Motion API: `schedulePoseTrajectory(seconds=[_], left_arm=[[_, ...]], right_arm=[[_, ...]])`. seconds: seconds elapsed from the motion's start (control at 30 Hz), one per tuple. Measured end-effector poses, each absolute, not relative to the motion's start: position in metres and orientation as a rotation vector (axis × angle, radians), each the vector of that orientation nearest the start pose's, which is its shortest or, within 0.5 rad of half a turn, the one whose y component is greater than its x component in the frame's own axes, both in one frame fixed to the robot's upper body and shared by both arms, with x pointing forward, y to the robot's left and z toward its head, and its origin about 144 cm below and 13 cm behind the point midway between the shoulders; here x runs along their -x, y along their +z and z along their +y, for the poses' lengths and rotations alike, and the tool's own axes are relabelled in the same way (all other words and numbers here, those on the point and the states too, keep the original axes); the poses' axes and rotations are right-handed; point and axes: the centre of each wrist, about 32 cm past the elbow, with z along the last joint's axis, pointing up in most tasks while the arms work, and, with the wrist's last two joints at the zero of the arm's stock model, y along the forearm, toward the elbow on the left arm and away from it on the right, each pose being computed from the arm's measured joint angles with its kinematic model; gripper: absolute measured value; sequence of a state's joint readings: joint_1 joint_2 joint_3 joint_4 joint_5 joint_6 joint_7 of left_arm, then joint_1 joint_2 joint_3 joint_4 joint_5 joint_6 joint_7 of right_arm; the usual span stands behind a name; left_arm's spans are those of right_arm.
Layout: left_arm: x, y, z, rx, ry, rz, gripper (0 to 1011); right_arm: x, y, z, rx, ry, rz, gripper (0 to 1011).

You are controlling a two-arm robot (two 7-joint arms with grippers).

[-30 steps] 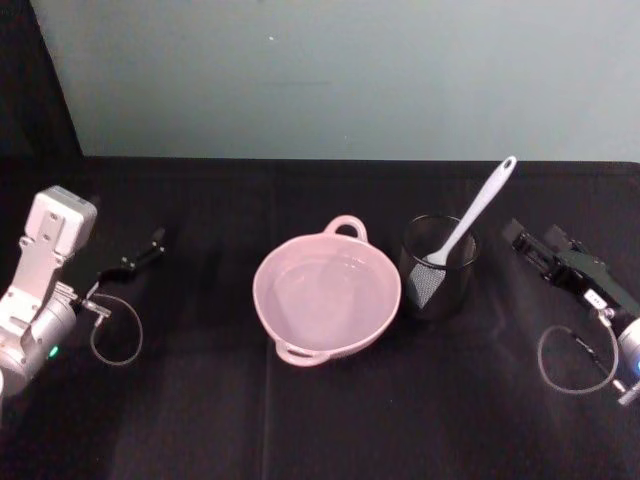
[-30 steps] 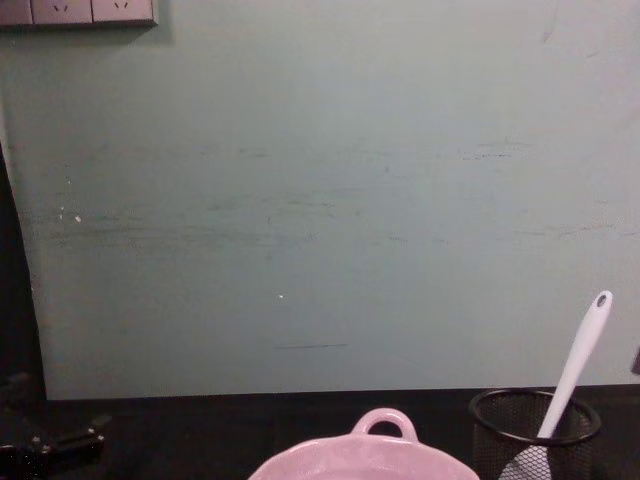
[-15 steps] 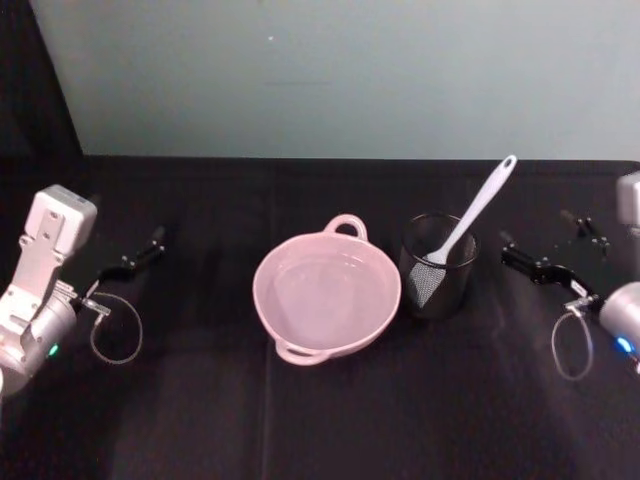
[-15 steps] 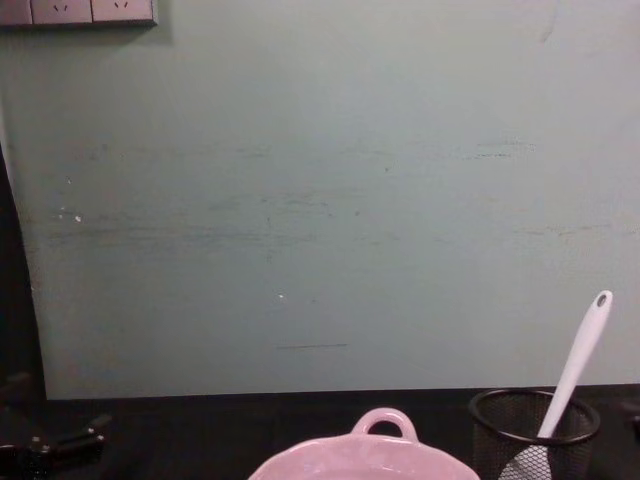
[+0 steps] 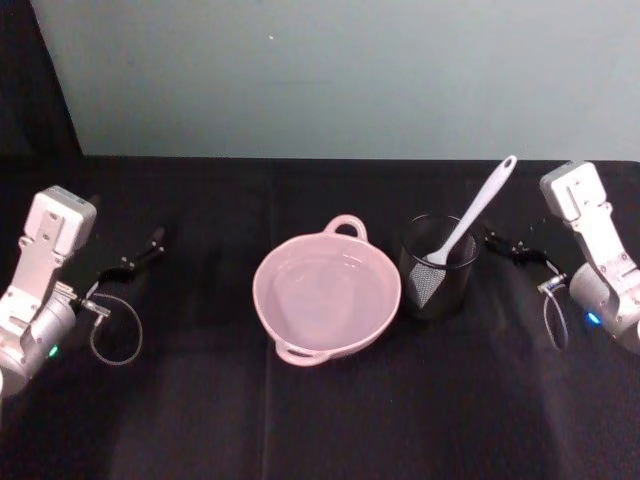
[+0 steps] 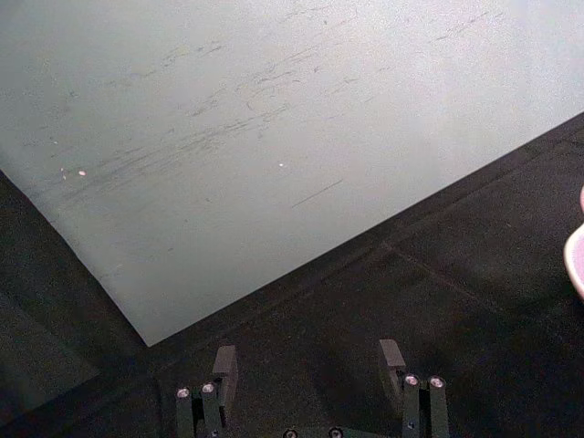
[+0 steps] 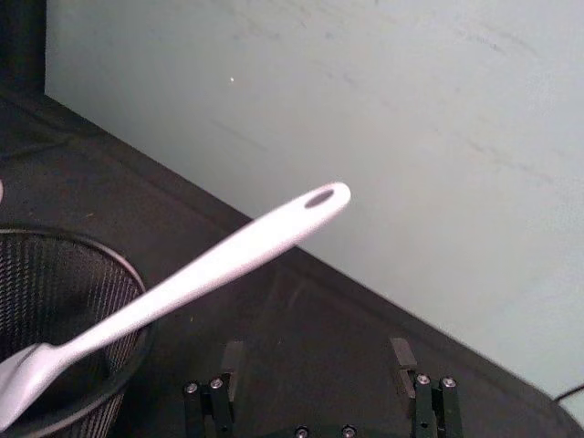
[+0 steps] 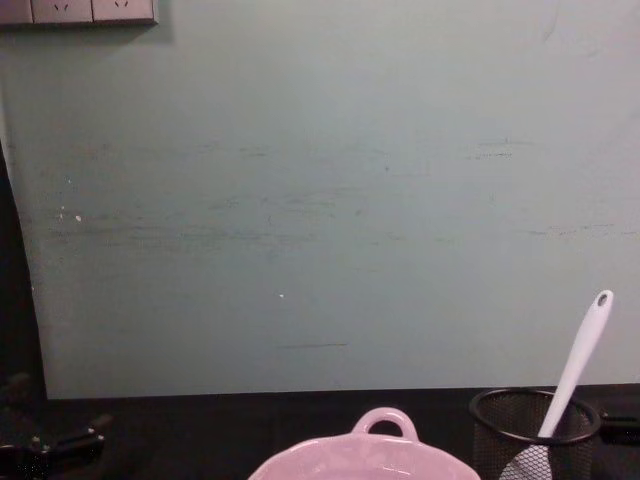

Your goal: Use the one hand to pick up the spoon and stir the clear water in the bowl.

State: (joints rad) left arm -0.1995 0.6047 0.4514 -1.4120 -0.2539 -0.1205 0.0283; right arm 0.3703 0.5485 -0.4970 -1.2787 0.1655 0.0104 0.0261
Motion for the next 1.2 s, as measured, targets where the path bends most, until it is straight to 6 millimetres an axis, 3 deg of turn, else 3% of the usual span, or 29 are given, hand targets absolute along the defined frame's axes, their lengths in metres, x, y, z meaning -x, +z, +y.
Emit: schedulePoseTrajectory(seconds=[0.27,0.7,1.2], left_arm=[[-0.489,1.14,0.31,-0.304,1.248,-0.285,1011],[-0.489,1.14,0.31,-0.304,1.248,-0.285,1011],[-0.489,1.14,0.31,-0.304,1.248,-0.285,1011]], right_arm=[[-0.545,1.15,-0.303,0.425,-1.234,-0.381,1003],[-0.544,1.136,-0.302,0.414,-1.233,-0.389,1003],[-0.542,1.135,-0.301,0.419,-1.235,-0.394,1002]])
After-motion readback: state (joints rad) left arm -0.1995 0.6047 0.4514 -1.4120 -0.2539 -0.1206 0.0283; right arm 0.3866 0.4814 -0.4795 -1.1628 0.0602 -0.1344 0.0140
